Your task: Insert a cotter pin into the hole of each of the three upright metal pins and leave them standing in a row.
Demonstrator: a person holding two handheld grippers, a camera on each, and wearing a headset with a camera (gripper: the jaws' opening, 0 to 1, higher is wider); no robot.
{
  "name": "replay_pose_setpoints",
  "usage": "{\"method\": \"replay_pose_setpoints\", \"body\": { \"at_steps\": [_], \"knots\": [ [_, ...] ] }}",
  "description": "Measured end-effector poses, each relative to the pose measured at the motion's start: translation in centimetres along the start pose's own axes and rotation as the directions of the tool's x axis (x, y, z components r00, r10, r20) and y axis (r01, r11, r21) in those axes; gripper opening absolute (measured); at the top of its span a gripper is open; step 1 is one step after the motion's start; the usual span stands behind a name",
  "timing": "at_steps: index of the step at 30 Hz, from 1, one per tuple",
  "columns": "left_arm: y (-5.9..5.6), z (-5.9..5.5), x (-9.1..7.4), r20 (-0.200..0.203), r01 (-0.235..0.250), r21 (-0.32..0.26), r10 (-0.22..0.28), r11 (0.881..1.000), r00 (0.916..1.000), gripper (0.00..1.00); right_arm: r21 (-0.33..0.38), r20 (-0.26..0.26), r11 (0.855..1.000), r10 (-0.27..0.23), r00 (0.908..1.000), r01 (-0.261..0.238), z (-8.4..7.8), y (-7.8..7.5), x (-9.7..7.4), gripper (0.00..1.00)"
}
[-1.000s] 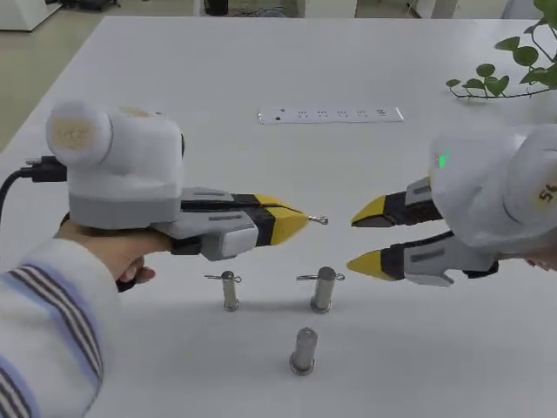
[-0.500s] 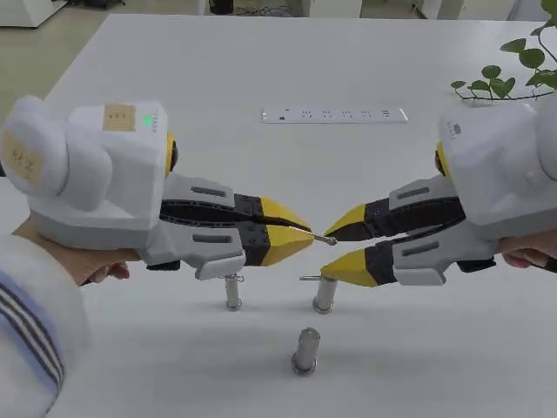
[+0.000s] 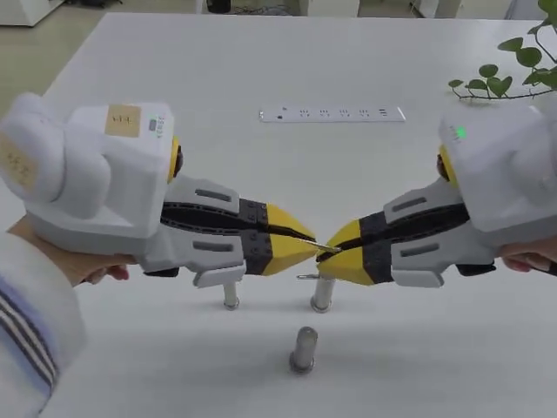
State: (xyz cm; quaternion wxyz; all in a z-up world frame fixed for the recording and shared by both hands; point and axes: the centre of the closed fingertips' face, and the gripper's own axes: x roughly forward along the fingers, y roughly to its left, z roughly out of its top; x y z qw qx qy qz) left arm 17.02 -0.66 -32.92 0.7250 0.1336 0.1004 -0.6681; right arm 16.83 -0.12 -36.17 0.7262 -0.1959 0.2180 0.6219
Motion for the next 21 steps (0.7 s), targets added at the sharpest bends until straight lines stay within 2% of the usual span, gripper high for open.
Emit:
{"method": "replay_pose_setpoints", "body": {
  "at_steps": [8,10,11,12,14,16,21],
  "knots": [
    [-0.8,-1.5,0.4,-0.050,0.026,0.004,-0.026,1.000,0.9984,0.00,0.024,-0.016,0.999,0.037,0.9992,-0.036,-0.4,1.2,-0.2,0.00],
    [-0.9,-1.7,0.4,-0.050,0.026,-0.016,-0.027,1.000,0.9984,0.01,0.023,-0.023,0.999,0.039,0.9990,-0.039,-0.7,1.4,-0.2,0.00],
    [-1.0,-2.0,0.4,-0.061,0.020,-0.060,-0.024,0.998,0.9979,0.04,0.022,-0.026,0.999,0.039,0.9989,-0.039,-0.9,1.6,-0.2,0.00],
    [-1.1,-2.4,0.4,-0.075,0.024,-0.072,-0.030,0.997,0.9967,0.08,0.025,-0.030,0.999,0.037,0.9989,-0.037,-1.1,1.6,-0.3,0.00],
    [-1.3,-2.9,0.5,-0.088,0.023,-0.057,-0.028,0.998,0.9958,0.16,0.037,-0.040,0.999,0.031,0.9987,-0.029,-1.7,1.7,-0.4,0.00],
    [-1.8,-4.1,0.7,-0.122,0.027,-0.073,-0.036,0.997,0.9919,0.22,0.047,-0.056,0.999,0.025,0.9981,-0.022,-2.6,1.9,-0.6,0.00],
    [-2.5,-6.0,1.5,-0.155,0.033,-0.104,-0.049,0.994,0.9868,0.24,0.081,-0.124,0.997,0.006,0.9923,0.004,-5.6,2.2,-0.8,0.00]
  ]
}}
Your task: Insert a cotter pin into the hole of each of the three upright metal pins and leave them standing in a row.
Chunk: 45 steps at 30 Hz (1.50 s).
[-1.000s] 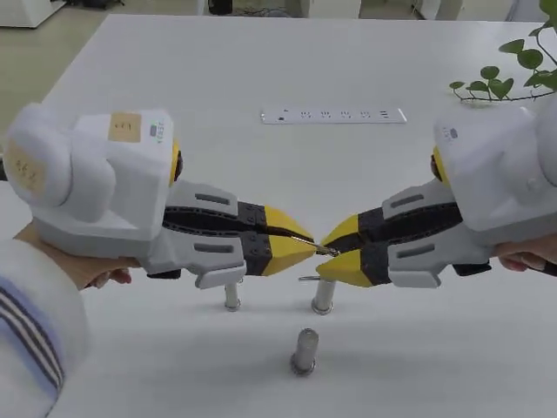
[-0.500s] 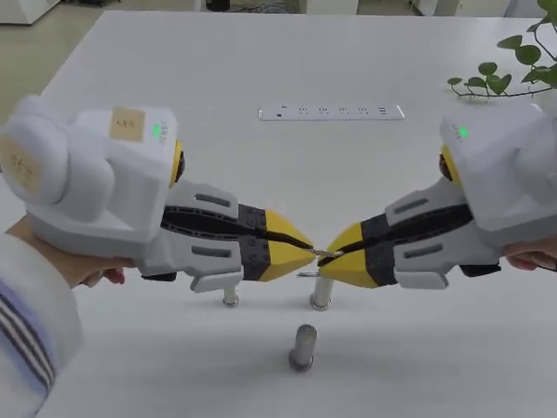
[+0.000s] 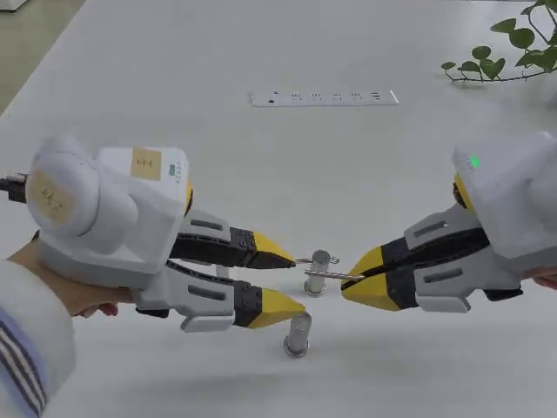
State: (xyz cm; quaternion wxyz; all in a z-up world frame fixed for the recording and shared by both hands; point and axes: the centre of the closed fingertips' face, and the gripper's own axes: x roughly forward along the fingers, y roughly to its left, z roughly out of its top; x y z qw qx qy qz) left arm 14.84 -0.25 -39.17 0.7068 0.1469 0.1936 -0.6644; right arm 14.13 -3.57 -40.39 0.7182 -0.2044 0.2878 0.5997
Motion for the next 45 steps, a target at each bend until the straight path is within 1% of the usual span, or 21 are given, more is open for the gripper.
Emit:
{"method": "replay_pose_setpoints", "body": {
  "at_steps": [2,4,5,7,10,12,16,18,19,22,37,45],
  "knots": [
    [-0.1,-0.9,0.5,-0.036,-0.001,-0.005,0.001,1.000,0.9994,0.23,0.005,-0.018,1.000,0.000,0.9998,0.001,-0.9,0.1,0.2,0.00],
    [-0.5,-1.8,1.1,-0.071,0.016,-0.002,-0.016,1.000,0.9974,0.24,0.000,-0.068,1.000,-0.001,0.9977,0.001,-2.5,0.1,0.6,0.00],
    [-0.6,-2.0,1.3,-0.079,0.023,-0.002,-0.023,1.000,0.9966,0.24,-0.014,-0.098,1.000,-0.003,0.9952,0.001,-3.4,0.1,0.9,0.00],
    [-0.9,-2.6,1.9,-0.097,0.033,-0.005,-0.034,0.999,0.9948,0.25,-0.019,-0.123,1.000,0.001,0.9924,-0.003,-4.2,0.4,1.2,0.00],
    [-0.9,-2.9,2.5,-0.105,0.029,-0.015,-0.030,0.999,0.9940,0.26,-0.024,-0.120,1.000,0.003,0.9928,-0.006,-4.5,0.7,1.6,0.00],
    [-0.7,-3.2,2.6,-0.119,0.026,-0.010,-0.027,1.000,0.9925,0.25,-0.017,-0.114,1.000,0.004,0.9934,-0.006,-4.5,0.9,1.9,0.00],
    [-0.7,-3.7,2.8,-0.150,0.034,-0.004,-0.034,0.999,0.9881,0.17,-0.017,-0.131,1.000,-0.003,0.9914,0.001,-5.1,0.6,2.6,0.00],
    [-0.6,-3.9,2.9,-0.160,0.034,0.000,-0.033,0.999,0.9865,0.17,-0.009,-0.125,1.000,0.000,0.9922,-0.001,-5.0,0.6,2.8,0.00],
    [-0.6,-4.0,2.9,-0.163,0.034,0.000,-0.033,0.999,0.9860,0.15,-0.006,-0.121,1.000,0.000,0.9926,0.000,-5.0,0.6,2.9,0.00],
    [-0.4,-4.7,2.9,-0.191,0.026,0.005,-0.024,1.000,0.9813,0.10,-0.010,-0.127,1.000,-0.004,0.9919,0.003,-5.0,0.6,3.0,0.00],
    [-0.4,-4.6,3.0,-0.194,0.028,0.008,-0.026,1.000,0.9807,0.09,-0.037,-0.103,0.999,-0.015,0.9945,0.011,-3.9,1.0,2.4,0.00],
    [-0.6,-4.6,2.9,-0.193,0.042,0.035,-0.035,0.999,0.9805,0.09,-0.038,-0.090,0.999,-0.023,0.9956,0.020,-3.6,1.0,2.3,0.00]
  ]
}}
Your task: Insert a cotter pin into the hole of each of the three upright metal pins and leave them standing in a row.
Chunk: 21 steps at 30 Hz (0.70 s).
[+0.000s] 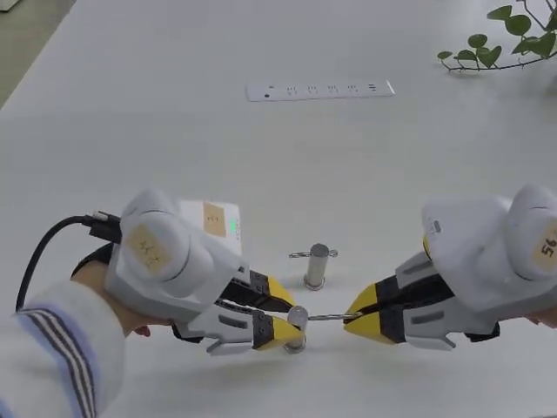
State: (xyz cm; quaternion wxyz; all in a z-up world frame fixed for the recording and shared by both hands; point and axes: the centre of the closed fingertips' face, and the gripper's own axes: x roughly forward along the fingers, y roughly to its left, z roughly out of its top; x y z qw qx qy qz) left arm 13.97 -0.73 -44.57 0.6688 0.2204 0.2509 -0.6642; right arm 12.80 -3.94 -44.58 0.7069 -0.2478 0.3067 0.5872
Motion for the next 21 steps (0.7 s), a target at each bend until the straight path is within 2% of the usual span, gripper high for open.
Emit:
{"method": "replay_pose_setpoints", "body": {
  "at_steps": [8,12,16,21],
  "knots": [
    [-0.05,0.04,-0.01,0.000,0.009,0.002,-0.009,1.000,1.0000,0.09,0.008,0.025,1.000,-0.025,0.9994,0.025,-0.14,-0.08,-0.45,0.00],
    [-0.10,0.07,0.00,-0.006,0.016,0.017,-0.016,1.000,0.9998,0.09,0.026,0.043,0.999,-0.047,0.9980,0.046,-0.34,-0.77,-0.81,0.00],
    [-0.09,0.07,-0.02,-0.008,0.021,0.019,-0.021,1.000,0.9997,0.09,0.031,0.065,0.999,-0.045,0.9969,0.043,-0.01,-0.66,-0.83,0.00],
    [-0.07,0.09,-0.02,-0.014,0.029,0.021,-0.029,0.999,0.9995,0.09,0.031,0.068,0.999,-0.029,0.9972,0.027,0.20,-0.35,-0.37,0.00]
  ]
}}
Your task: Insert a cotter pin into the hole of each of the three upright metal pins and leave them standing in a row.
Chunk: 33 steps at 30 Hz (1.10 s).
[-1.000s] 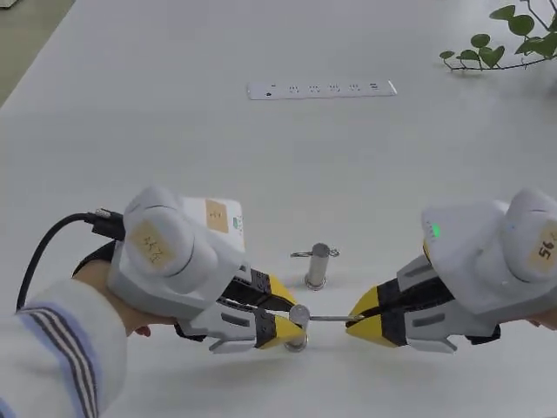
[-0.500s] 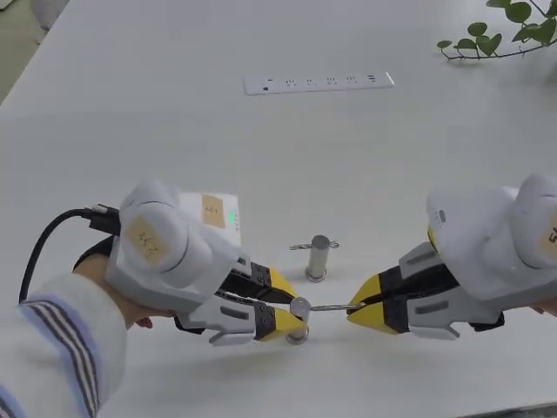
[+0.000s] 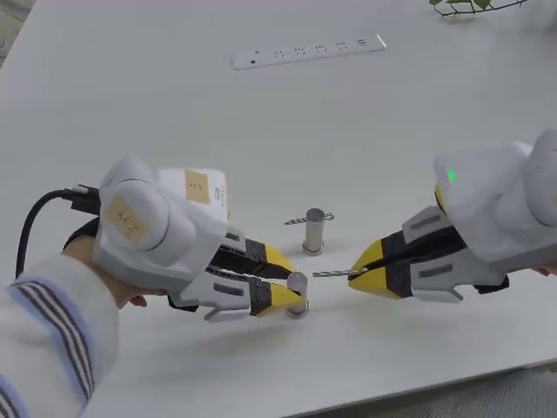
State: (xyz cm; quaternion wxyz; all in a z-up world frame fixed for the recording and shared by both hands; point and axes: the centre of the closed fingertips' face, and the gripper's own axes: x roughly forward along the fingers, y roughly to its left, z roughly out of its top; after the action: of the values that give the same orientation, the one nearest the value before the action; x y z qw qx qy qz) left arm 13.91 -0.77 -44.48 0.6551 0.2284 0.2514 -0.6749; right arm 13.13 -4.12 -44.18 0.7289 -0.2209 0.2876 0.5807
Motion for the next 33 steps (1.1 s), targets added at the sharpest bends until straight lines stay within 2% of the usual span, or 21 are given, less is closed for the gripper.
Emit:
{"method": "replay_pose_setpoints", "body": {
  "at_steps": [6,11,14,19,26,33],
  "knots": [
    [0.0,0.0,0.0,-0.009,0.000,0.004,0.000,1.000,1.0000,0.10,-0.003,0.010,1.000,0.026,0.9996,-0.026,0.3,0.3,0.5,0.00],
    [0.1,0.0,-0.1,-0.006,0.005,0.001,-0.005,1.000,1.0000,0.09,-0.028,-0.002,0.999,0.035,0.9994,-0.035,0.5,0.2,1.0,0.00],
    [0.1,-0.1,-0.2,-0.012,0.006,0.006,-0.006,1.000,0.9999,0.10,-0.043,-0.019,0.999,0.032,0.9993,-0.033,0.5,-0.2,1.2,0.00],
    [0.4,-0.1,-0.2,-0.014,-0.001,-0.023,0.000,1.000,0.9999,0.10,-0.052,-0.044,0.998,0.020,0.9988,-0.023,0.2,-1.2,1.9,0.00],
    [0.3,-0.1,-0.2,-0.013,0.000,-0.009,0.000,1.000,0.9999,0.10,-0.061,-0.063,0.997,0.033,0.9975,-0.037,0.2,-0.6,2.3,0.00],
    [0.1,0.0,0.0,-0.020,0.003,-0.010,-0.003,1.000,0.9998,0.10,-0.063,-0.068,0.997,0.049,0.9965,-0.053,1.0,-0.4,3.2,0.00]
  ]
}}
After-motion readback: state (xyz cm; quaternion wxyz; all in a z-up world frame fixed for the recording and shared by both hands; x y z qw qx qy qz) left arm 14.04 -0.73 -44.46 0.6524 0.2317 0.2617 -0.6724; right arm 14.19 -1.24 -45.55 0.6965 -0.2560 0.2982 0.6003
